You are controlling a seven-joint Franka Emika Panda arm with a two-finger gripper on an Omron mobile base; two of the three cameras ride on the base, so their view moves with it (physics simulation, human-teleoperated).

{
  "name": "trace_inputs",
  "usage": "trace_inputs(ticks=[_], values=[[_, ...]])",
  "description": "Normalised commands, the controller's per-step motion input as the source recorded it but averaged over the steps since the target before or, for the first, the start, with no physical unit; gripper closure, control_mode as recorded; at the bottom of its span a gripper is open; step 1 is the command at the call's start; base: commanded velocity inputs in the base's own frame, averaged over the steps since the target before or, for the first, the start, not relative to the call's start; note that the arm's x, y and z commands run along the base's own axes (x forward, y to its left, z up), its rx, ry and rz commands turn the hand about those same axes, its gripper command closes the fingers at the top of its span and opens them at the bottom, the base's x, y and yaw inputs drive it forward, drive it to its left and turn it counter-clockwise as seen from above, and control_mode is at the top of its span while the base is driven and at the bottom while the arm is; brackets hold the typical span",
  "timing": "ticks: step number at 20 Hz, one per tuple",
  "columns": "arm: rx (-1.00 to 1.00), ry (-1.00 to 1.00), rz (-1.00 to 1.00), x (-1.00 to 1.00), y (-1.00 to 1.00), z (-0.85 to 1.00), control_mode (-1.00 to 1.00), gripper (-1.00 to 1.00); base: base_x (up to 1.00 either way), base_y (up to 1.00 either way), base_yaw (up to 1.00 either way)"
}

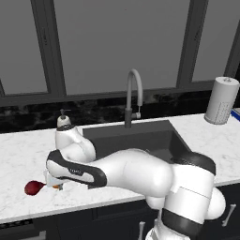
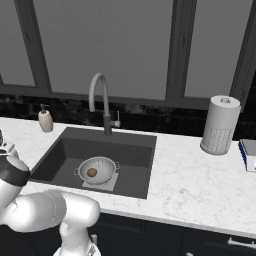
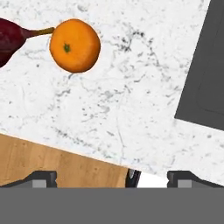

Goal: Put the colander in the sink, put the tangerine, kiwi, pear in the colander, and turn on the sink faucet and pour water over the colander.

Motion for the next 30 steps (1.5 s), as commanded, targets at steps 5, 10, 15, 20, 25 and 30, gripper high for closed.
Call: trace_inputs(ticks=[5,10,15,20,25,30], values=[[-0.02,0.15,0.01,0.71,0.50,-0.24,-1.00,-1.00,0.00,0.00,0.00],[-0.07,0.04,0.00,0.33,0.50,-0.11,-1.00,-1.00,0.00,0.00,0.00],[-0.10,0.00,0.00,0.13,0.38,-0.01,-1.00,-1.00,0.00,0.00,0.00],[-0.10,-0.04,0.00,0.12,0.10,-0.08,-1.00,-1.00,0.00,0.00,0.00],[-0.04,-0.03,0.00,0.05,0.00,-0.09,-1.00,-1.00,0.00,0.00,0.00],[0.00,0.00,0.00,0.07,-0.01,-0.09,-1.00,-1.00,0.00,0.00,0.00]])
